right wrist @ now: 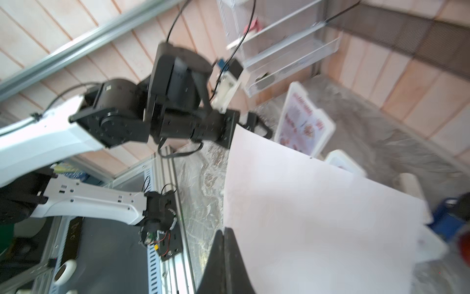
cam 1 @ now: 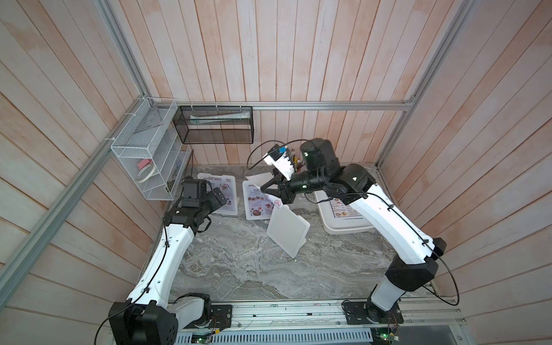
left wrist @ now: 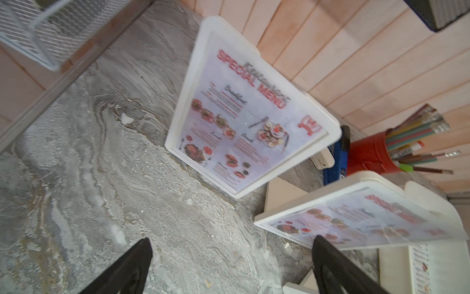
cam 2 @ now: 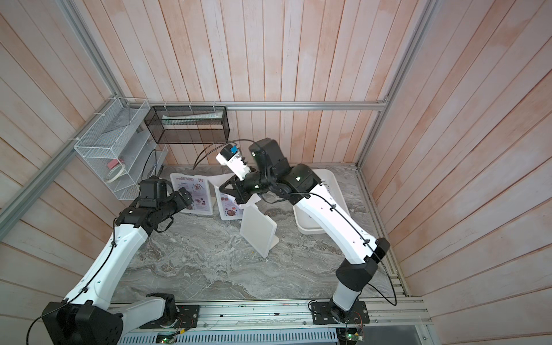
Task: Replace the menus in the menu holders
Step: Place the menu at the center of the board, then adjust the menu holder at the center of the board.
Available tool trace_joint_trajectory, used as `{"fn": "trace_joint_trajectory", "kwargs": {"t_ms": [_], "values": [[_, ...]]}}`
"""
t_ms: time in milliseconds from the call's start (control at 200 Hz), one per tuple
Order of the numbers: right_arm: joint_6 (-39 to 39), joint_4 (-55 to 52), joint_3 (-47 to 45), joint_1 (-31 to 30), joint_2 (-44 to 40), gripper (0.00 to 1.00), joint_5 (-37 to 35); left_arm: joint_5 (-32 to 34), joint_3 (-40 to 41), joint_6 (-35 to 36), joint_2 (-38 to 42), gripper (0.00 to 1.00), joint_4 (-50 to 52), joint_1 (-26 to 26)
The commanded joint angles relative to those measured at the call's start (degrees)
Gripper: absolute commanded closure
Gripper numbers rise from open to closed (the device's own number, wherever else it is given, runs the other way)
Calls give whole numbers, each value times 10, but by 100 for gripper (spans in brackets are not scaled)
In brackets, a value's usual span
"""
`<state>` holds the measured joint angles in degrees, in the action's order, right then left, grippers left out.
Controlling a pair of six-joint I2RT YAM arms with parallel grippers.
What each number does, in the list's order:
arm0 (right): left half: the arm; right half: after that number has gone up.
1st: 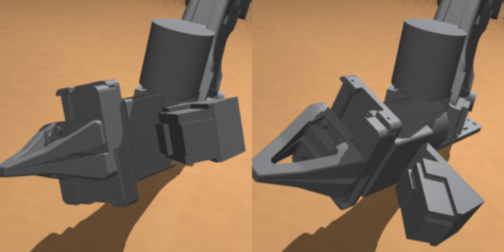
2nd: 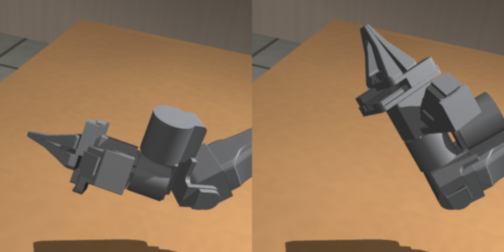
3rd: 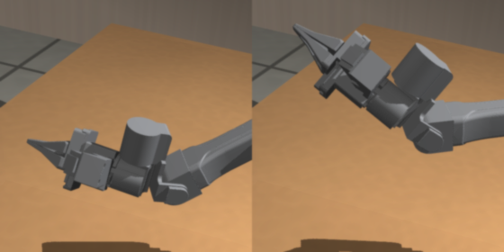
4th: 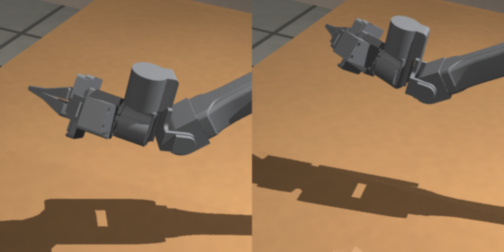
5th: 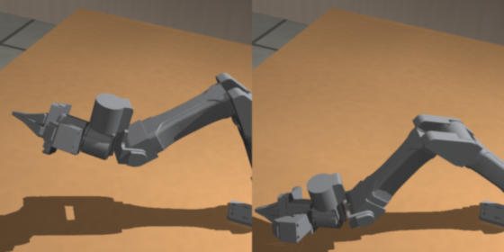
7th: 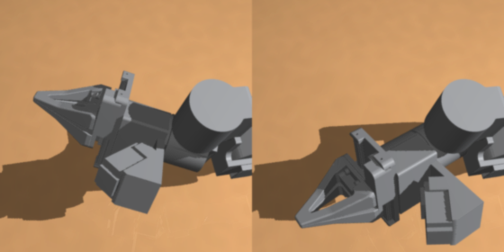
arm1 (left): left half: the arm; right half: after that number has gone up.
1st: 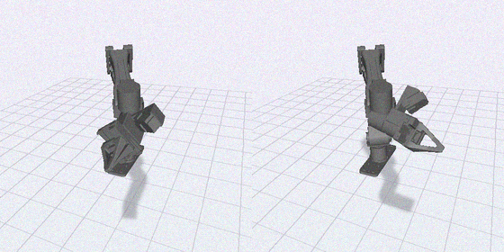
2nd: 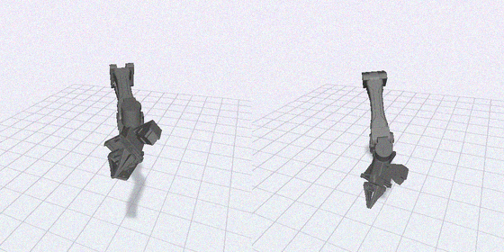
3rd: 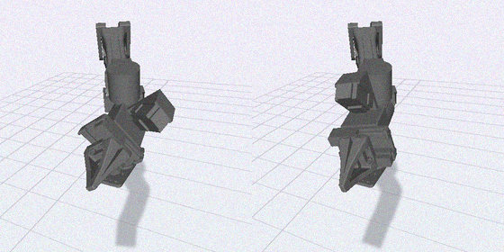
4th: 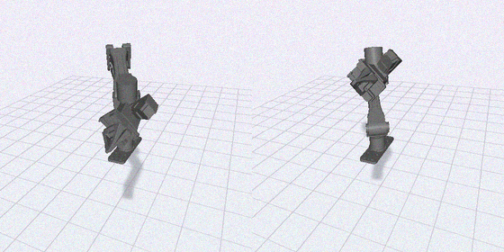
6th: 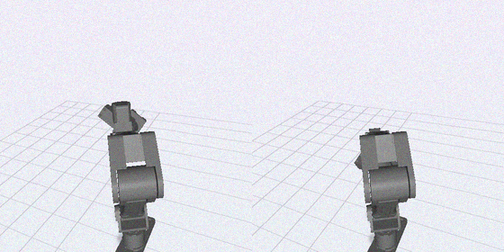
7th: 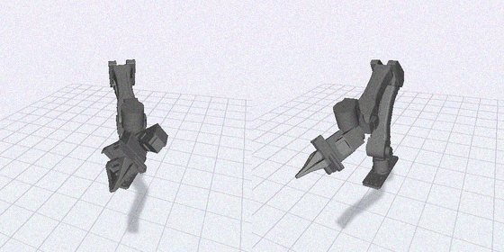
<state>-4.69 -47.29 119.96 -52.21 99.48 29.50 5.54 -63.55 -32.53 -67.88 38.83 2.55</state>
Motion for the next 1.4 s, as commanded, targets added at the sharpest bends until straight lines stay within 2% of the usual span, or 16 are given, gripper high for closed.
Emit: {"fn": "trace_joint_trajectory", "kwargs": {"t_ms": [0, 225, 420, 570, 755, 870, 925, 1045, 1195, 1310, 1395], "values": [[-13, 40, -29, -42, 22, 100, 58, 13, -8, 12, 3, 0, 22, -38], [-26, 73, -48, -71, 36, 100, 98, 22, 4, 25, 13, 0, 27, -62], [14, 130, -179, -28, 60, 100, 111, 19, 16, 28, 17, 0, 27, -62], [56, 183, -227, -14, 123, 100, 71, 23, 16, 31, 19, 0, 34, -62], [77, 197, -164, -15, 209, 100, -16, 3, 34, 29, 25, 1, 32, -62], [92, 171, -109, -15, 237, 78, -67, -5, 41, 31, 31, 2, 34, -54], [100, 145, -77, -14, 236, 71, -73, -5, 41, 32, 34, 3, 39, -46], [103, 110, -42, -12, 199, 62, -80, 1, 36, 39, 39, 4, 48, -9], [68, 76, -39, 23, 128, 56, -62, 2, -3, 42, 40, 5, 69, 70], [38, 57, -68, 74, 71, 48, -64, 3, -40, 37, 34, 6, 76, 151], [15, 58, -126, 118, 19, 46, -69, 14, -58, 30, 23, 6, 87, 214]]}}
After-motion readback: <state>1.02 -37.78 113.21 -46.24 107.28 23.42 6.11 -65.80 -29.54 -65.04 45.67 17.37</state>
